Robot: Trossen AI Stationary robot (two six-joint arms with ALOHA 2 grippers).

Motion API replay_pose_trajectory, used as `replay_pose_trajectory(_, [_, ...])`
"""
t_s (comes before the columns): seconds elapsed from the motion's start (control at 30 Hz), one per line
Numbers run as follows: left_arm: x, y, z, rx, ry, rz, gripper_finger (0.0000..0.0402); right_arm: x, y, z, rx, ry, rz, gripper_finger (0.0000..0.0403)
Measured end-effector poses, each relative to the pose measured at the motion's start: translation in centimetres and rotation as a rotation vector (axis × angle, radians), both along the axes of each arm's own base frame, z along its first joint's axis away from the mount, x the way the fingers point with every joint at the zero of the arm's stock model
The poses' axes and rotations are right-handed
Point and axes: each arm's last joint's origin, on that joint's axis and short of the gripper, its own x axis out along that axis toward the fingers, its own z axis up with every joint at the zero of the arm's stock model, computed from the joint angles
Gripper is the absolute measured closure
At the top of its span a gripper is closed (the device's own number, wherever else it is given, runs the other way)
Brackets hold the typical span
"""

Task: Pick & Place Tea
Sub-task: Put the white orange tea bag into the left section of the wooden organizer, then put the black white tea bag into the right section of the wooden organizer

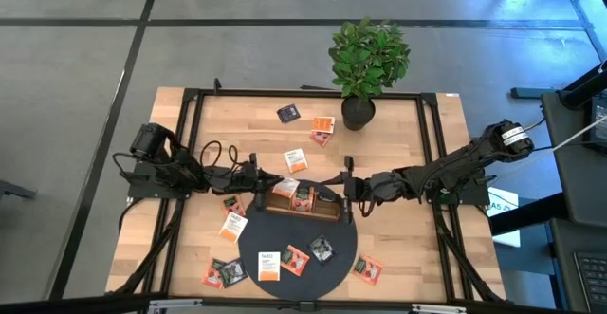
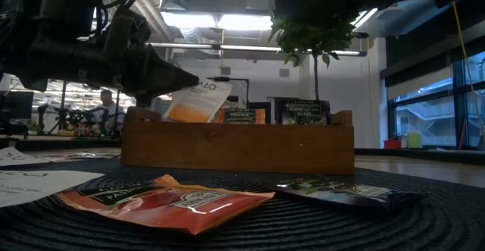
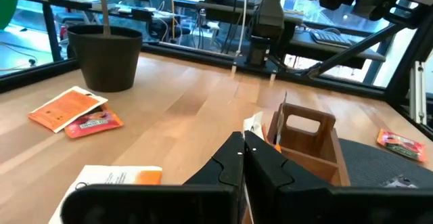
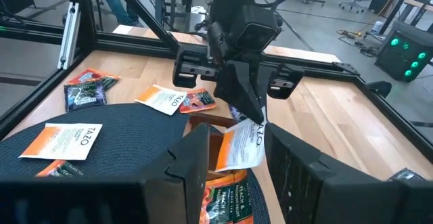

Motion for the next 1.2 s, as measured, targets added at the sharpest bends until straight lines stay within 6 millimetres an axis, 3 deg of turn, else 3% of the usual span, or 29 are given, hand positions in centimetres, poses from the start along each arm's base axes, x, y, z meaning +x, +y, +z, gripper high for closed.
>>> replay_pose_trajectory(0.8, [0.00, 0.00, 0.00, 0.001, 0.001, 0.000, 0.0388, 0.00, 0.00, -0.03, -0.002, 0.002, 0.001, 0.0257])
replay_pose_trajectory(1.2, [-0.01, 0.11, 0.38, -0.003, -0.039, 0.036, 0.0339, -0.05, -0.01, -0.21, -0.009, 0.021, 0.001, 0.0257])
